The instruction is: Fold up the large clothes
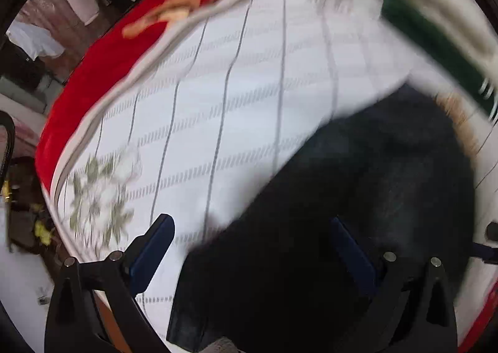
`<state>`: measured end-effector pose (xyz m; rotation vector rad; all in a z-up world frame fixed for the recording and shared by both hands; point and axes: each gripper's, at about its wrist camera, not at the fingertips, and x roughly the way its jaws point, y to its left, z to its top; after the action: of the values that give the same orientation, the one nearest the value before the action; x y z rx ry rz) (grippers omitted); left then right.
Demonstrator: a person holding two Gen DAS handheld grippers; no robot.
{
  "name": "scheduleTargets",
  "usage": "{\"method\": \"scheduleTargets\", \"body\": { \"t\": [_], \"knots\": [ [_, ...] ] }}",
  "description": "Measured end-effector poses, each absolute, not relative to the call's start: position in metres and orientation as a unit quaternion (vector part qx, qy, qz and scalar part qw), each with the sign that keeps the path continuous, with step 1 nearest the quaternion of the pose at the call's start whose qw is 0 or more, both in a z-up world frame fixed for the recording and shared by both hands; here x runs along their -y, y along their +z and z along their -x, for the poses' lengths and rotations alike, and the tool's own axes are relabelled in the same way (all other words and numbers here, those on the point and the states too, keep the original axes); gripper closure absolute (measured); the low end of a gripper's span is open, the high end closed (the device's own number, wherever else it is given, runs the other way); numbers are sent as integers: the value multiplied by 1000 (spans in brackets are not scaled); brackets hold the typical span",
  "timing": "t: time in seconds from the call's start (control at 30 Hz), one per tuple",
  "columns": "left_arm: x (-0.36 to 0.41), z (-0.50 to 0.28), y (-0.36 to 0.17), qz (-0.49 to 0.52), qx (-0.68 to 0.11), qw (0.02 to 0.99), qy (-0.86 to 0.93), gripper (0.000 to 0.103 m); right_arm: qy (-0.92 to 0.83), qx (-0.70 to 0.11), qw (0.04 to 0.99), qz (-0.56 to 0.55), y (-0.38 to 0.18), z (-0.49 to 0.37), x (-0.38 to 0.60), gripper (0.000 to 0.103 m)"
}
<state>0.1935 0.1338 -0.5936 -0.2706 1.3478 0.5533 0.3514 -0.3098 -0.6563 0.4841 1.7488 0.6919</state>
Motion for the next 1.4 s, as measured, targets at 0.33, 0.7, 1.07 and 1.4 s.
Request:
{"method": "scheduleTargets", "body": {
  "t": [0.33, 0.7, 1.07, 1.4],
  "knots": [
    [-139, -204, -627, 139, -620, 734, 242, 0, 432, -714, 472, -284, -703, -344, 263, 1],
    [-153, -202, -631, 175, -612, 734, 235, 0, 451, -732, 418, -294, -718, -324, 247, 3],
    [-173, -94, -577, 358, -539, 711, 276, 1, 395, -702, 461, -373, -702, -295, 303, 45],
    [-178, -104, -608, 504, -445, 692, 266, 29, 368, -698, 486, -377, -695, -299, 325, 44]
  ]
}}
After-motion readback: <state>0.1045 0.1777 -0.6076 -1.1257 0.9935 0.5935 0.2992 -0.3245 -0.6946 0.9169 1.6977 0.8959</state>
